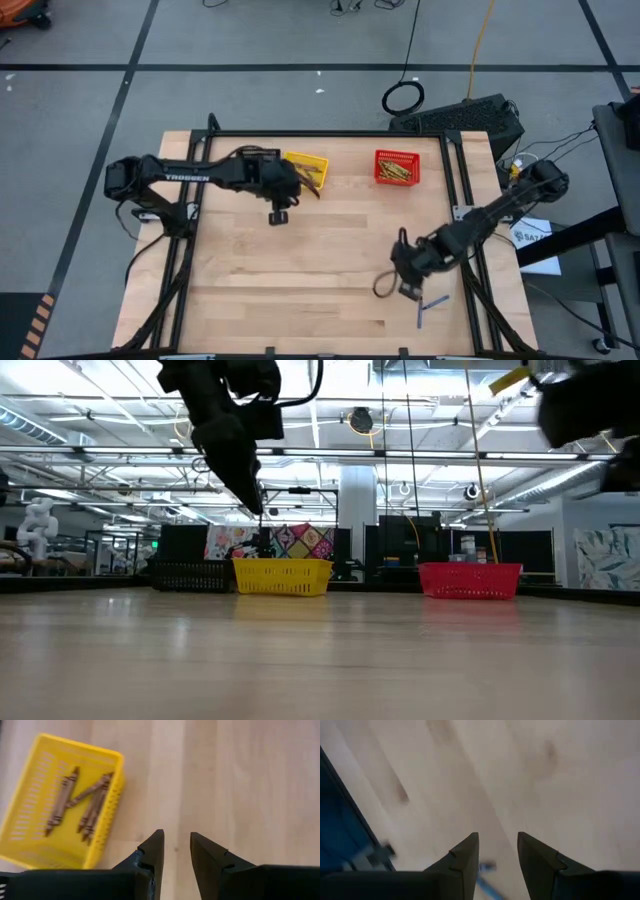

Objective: Sort crayons
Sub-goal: Put the right blue crayon into the black bin

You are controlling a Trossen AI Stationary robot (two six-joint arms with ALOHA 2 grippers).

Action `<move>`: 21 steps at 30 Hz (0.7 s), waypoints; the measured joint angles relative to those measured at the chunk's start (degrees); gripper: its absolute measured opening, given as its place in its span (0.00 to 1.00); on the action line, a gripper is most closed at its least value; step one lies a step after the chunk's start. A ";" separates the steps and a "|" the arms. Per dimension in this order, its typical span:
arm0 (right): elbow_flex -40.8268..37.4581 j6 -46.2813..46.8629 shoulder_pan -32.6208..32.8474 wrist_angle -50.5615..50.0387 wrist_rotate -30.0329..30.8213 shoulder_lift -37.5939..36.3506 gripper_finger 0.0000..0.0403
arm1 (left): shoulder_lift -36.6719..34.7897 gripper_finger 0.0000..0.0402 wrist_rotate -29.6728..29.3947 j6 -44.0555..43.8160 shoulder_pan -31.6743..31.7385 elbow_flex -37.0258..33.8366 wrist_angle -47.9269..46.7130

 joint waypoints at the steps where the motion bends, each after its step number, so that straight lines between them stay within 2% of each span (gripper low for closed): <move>1: 0.00 0.02 1.34 -0.93 -0.34 0.00 0.30 | 0.00 0.23 0.00 -0.90 -0.73 0.00 -0.36; 8: -0.02 0.24 9.08 -3.14 -0.26 1.35 0.30 | 0.00 0.23 -0.07 -5.18 -6.71 0.00 1.38; 17: -0.02 5.55 14.62 -2.33 -2.52 3.53 0.30 | 0.00 0.23 -0.75 -10.82 -14.39 0.00 4.36; 21: -0.02 -1.51 16.08 -0.96 -1.73 4.48 0.30 | 0.00 0.23 -0.87 -12.08 -17.30 0.00 5.75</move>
